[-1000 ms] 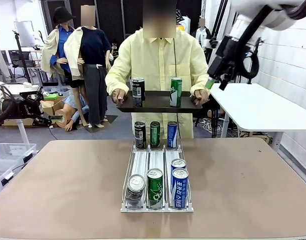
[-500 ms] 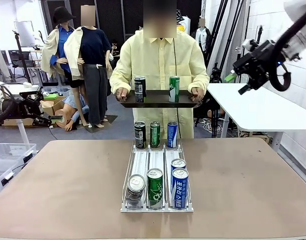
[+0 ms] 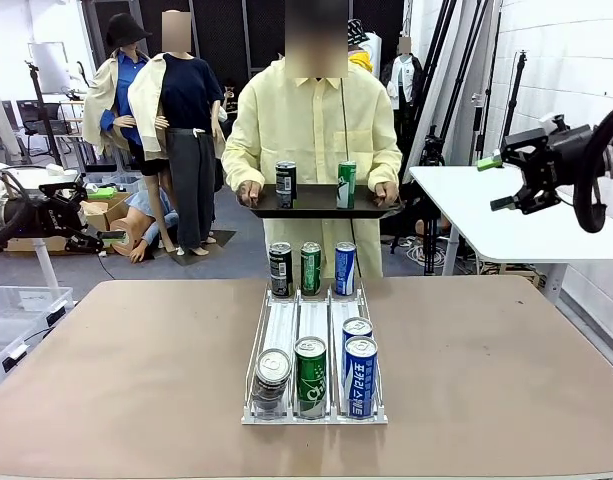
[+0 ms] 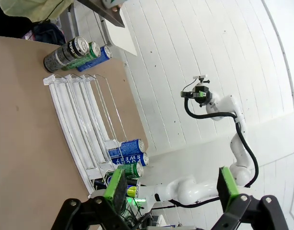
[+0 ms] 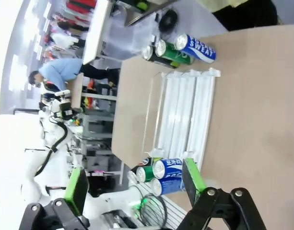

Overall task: Retrieve and hand over the desired beverage to the person.
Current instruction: Place the picked can on the Handle tray extended by the person.

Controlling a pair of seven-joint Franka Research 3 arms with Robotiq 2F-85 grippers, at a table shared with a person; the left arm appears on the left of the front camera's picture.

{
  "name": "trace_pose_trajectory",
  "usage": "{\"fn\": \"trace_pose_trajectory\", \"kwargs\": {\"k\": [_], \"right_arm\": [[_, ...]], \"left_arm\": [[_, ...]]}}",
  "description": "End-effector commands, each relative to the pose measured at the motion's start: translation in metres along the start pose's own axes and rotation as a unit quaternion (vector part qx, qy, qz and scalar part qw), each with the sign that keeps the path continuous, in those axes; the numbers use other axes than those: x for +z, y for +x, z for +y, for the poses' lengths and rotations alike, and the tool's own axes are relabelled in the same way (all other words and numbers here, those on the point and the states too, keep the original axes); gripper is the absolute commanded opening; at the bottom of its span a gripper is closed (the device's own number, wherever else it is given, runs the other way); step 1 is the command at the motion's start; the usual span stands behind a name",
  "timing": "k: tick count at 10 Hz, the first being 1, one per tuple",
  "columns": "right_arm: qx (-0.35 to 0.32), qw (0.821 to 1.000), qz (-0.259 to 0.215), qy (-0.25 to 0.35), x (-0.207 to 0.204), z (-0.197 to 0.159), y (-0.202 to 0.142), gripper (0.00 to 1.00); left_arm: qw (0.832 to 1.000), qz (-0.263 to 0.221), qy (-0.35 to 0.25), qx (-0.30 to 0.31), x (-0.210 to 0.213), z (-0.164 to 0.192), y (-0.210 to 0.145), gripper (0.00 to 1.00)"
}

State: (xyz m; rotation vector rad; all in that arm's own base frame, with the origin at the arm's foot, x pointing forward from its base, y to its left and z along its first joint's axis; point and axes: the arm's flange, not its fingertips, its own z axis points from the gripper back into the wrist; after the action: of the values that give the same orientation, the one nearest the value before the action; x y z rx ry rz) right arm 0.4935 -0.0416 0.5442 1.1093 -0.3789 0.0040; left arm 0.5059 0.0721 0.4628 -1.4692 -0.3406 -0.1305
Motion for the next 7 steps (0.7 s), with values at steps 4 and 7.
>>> {"fn": "trace_pose_trajectory", "kwargs": {"k": [4,7], "right_arm": [[-0.021,0.997,-0.061,0.047,-0.004,-0.019,-0.023,1.0],[-0.03,0.998,-0.047,0.042,0.002,-0.02,-0.017,1.0]], "left_arm": [[1.0,-0.002,0.005,-0.002,0.0,-0.002,-0.001,1.0],[1.0,-0.002,0.005,-0.002,0.0,-0.002,-0.001,1.0]]}}
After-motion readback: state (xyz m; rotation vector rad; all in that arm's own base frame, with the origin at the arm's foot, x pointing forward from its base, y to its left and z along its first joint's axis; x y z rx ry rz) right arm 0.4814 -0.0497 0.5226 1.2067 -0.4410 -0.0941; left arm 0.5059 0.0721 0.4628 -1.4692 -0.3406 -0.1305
